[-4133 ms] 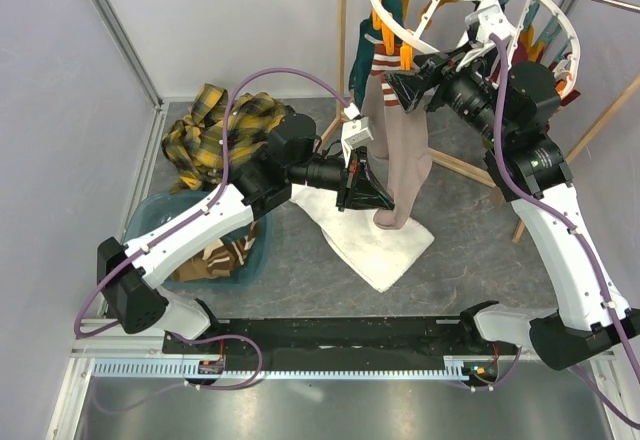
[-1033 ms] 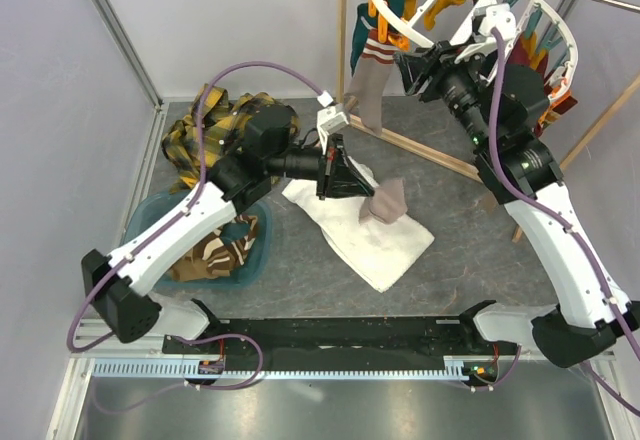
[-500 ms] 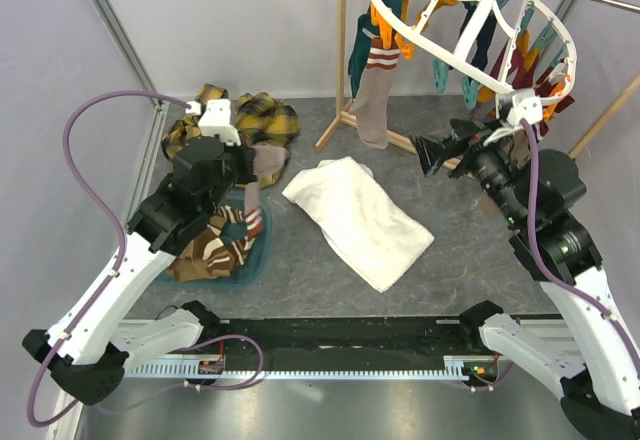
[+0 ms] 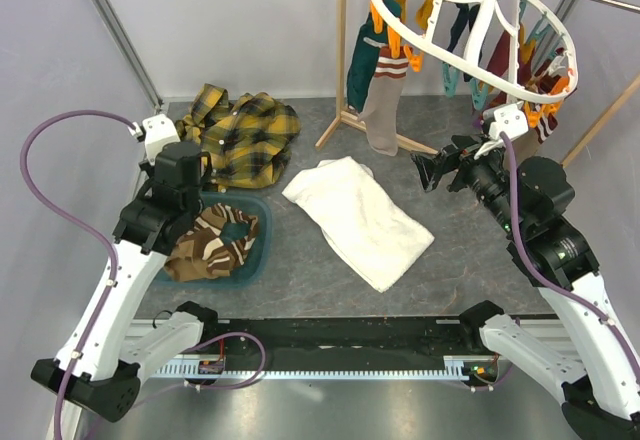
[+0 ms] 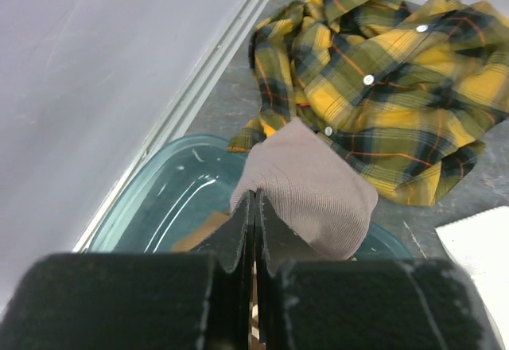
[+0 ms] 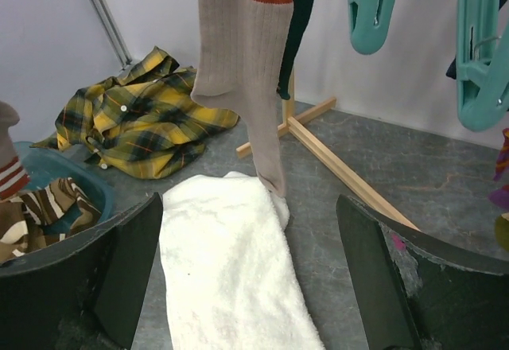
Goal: Remove the socks clipped to the hanger
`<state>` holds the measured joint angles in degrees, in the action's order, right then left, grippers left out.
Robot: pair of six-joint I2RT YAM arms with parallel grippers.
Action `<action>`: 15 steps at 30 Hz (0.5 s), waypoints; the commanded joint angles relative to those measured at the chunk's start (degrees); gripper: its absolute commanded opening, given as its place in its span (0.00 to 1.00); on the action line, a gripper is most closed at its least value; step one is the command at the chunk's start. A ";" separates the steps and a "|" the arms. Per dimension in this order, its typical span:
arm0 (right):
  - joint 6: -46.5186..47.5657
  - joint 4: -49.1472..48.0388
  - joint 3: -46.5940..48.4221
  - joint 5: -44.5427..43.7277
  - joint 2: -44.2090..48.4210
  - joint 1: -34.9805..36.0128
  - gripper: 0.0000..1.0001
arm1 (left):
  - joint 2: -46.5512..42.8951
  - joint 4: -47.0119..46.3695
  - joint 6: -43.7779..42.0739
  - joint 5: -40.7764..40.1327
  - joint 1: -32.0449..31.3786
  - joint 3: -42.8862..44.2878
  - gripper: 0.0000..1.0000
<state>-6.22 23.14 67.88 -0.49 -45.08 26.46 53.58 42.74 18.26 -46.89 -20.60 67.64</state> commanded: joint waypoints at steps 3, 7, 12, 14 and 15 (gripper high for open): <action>2.26 -0.02 -0.55 -0.12 -0.36 -0.09 0.98 | -0.23 8.13 17.13 -4.69 1.53 -5.84 0.02; 3.67 -0.37 -1.43 -0.38 -1.76 0.00 0.98 | 1.78 12.88 28.57 -8.38 3.63 -7.88 0.02; 2.44 1.30 1.38 -0.48 -4.40 -0.09 0.98 | 4.60 21.15 37.37 -15.85 3.81 -3.30 0.02; 1.91 1.91 2.26 -1.00 -4.58 0.00 0.98 | 4.08 23.25 40.16 -17.00 3.99 -3.56 0.02; 1.74 2.00 2.26 -1.35 -4.49 -0.09 0.98 | 3.64 23.35 40.97 -16.39 3.99 -4.26 0.02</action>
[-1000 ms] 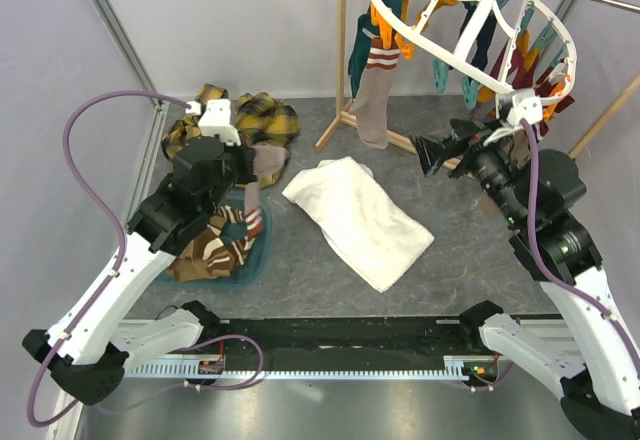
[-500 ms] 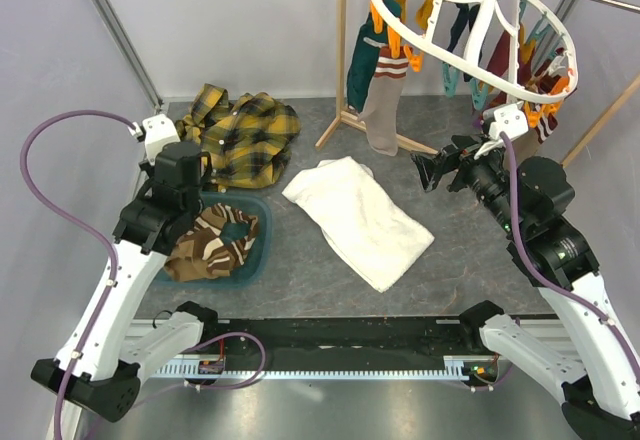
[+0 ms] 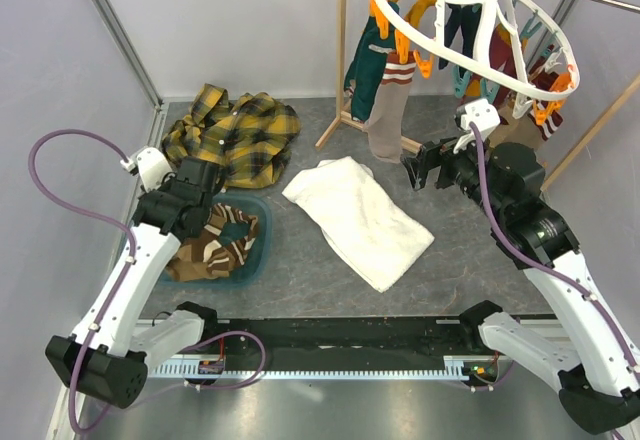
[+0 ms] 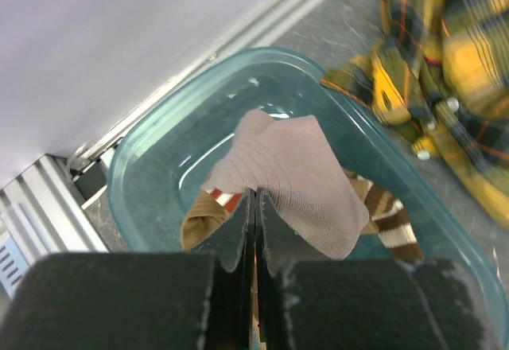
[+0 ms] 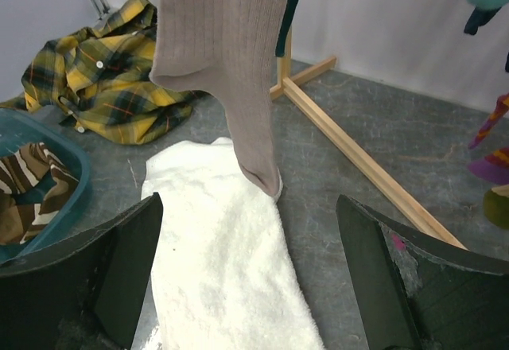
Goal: Remove the socks clipped to the hanger
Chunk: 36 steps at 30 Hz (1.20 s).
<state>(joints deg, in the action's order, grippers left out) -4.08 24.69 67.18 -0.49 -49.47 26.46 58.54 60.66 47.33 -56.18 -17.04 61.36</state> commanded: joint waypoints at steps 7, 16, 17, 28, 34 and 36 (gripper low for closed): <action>-1.81 1.85 3.65 -3.55 -0.88 -0.09 0.98 | 0.69 4.36 21.02 5.19 0.43 -10.02 0.02; -2.34 10.28 8.58 -2.49 -3.61 0.00 0.98 | 9.30 6.22 34.33 16.64 0.43 -15.50 0.11; -2.51 10.29 8.41 -2.41 -3.79 0.00 0.98 | 9.74 6.83 33.45 15.50 0.43 -14.35 0.23; -11.22 0.29 8.76 -2.84 -8.61 0.17 0.96 | 2.99 13.08 23.08 9.51 0.43 3.59 0.74; -17.53 -7.80 9.02 -10.04 -13.79 2.80 0.94 | -4.92 10.63 21.24 10.91 0.43 4.03 0.93; -20.69 -10.52 9.37 -14.87 -15.21 4.91 0.93 | -7.73 4.60 15.03 11.88 0.34 3.77 0.92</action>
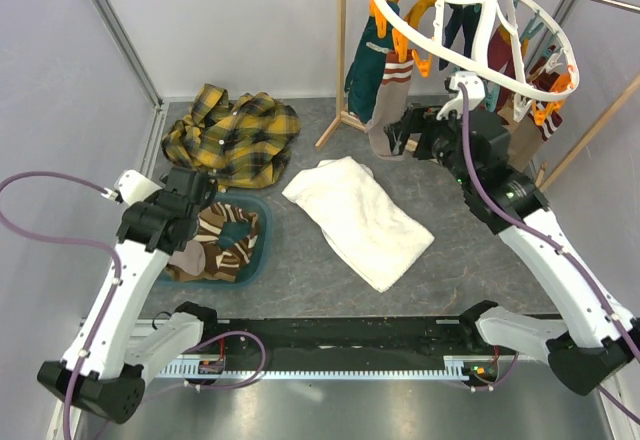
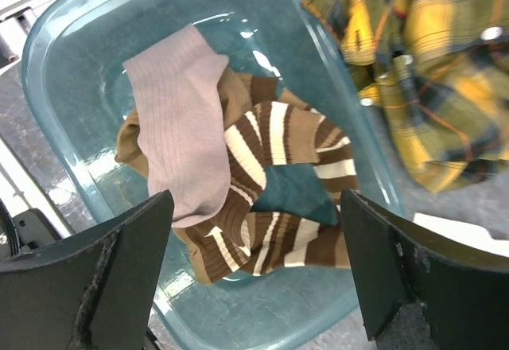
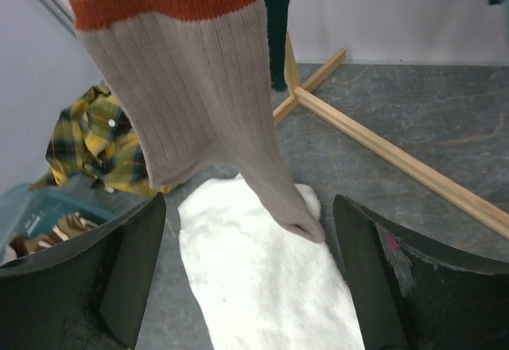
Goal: Remove the socks clipped to the hanger
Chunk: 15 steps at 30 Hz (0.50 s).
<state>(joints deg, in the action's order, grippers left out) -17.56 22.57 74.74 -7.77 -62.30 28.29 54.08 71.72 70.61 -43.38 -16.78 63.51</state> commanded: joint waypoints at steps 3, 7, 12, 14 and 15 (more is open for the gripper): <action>-9.23 -12.18 1.55 -14.35 -4.05 7.82 0.91 | -7.48 -15.63 -17.93 2.06 0.08 -1.70 0.90; -13.01 -14.65 1.02 -18.94 -5.80 12.30 0.85 | -10.40 -23.80 -23.65 2.85 0.08 -4.53 0.90; -12.59 -19.58 0.31 -26.05 -9.58 15.47 0.81 | -10.32 -25.32 -29.29 3.12 0.08 -4.79 0.90; -12.06 -18.79 2.59 -30.45 -11.34 16.00 0.78 | -10.75 -26.54 -30.35 4.26 0.16 -4.88 0.89; -12.32 -16.70 3.39 -32.46 -13.00 16.09 0.76 | -10.93 -27.50 -32.10 5.39 0.08 -5.23 0.89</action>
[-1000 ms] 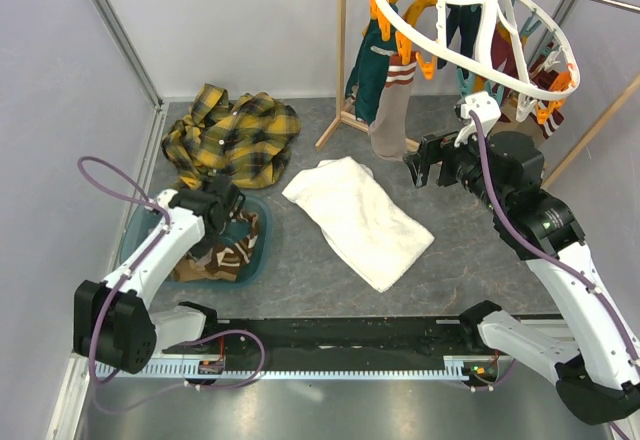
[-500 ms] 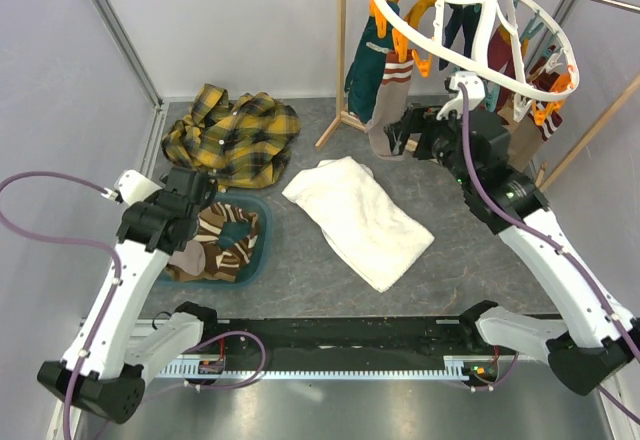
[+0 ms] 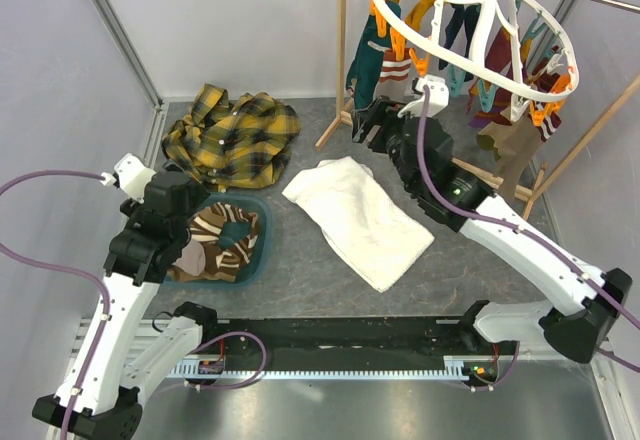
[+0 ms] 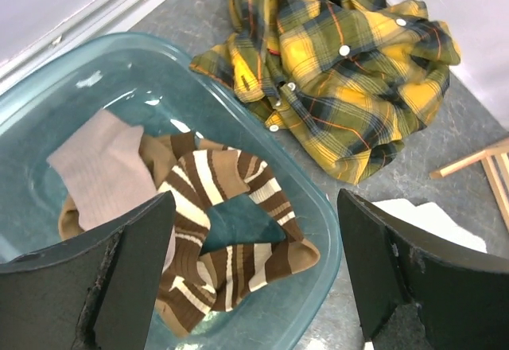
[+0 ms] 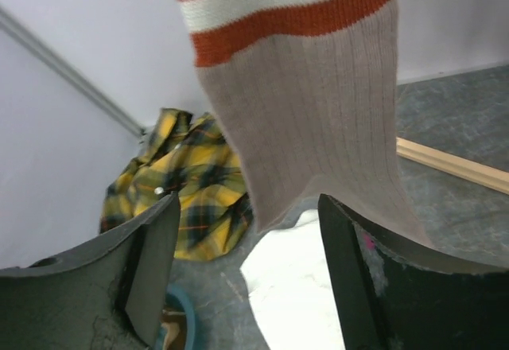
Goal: Remove the socks clipped to the hanger
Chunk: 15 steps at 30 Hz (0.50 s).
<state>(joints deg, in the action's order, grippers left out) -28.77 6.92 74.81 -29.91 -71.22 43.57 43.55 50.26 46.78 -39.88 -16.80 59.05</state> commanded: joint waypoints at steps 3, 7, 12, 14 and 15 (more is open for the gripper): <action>0.29 -1.55 4.21 -13.15 -5.50 0.81 0.55 | -0.75 -11.30 -12.92 12.16 -0.16 -1.21 0.87; 1.26 -2.17 2.98 -12.19 -4.46 0.81 0.00 | -1.10 -16.41 -17.33 28.22 -0.25 -1.56 0.79; 3.72 -4.79 -2.81 -6.23 0.98 0.81 0.00 | -1.19 -24.41 -24.54 45.92 -2.45 -1.48 0.75; 5.74 -6.03 -6.84 -5.25 3.01 0.81 0.00 | -1.10 -29.06 -25.07 51.03 -3.85 -0.87 0.80; 6.18 -6.04 -7.74 -4.90 4.93 0.81 0.00 | -0.92 -30.82 -25.16 51.74 -4.29 -0.51 0.81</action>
<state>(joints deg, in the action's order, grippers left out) -26.02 4.56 71.79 -37.41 -71.99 44.25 42.76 31.35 27.90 -2.70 -19.11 57.32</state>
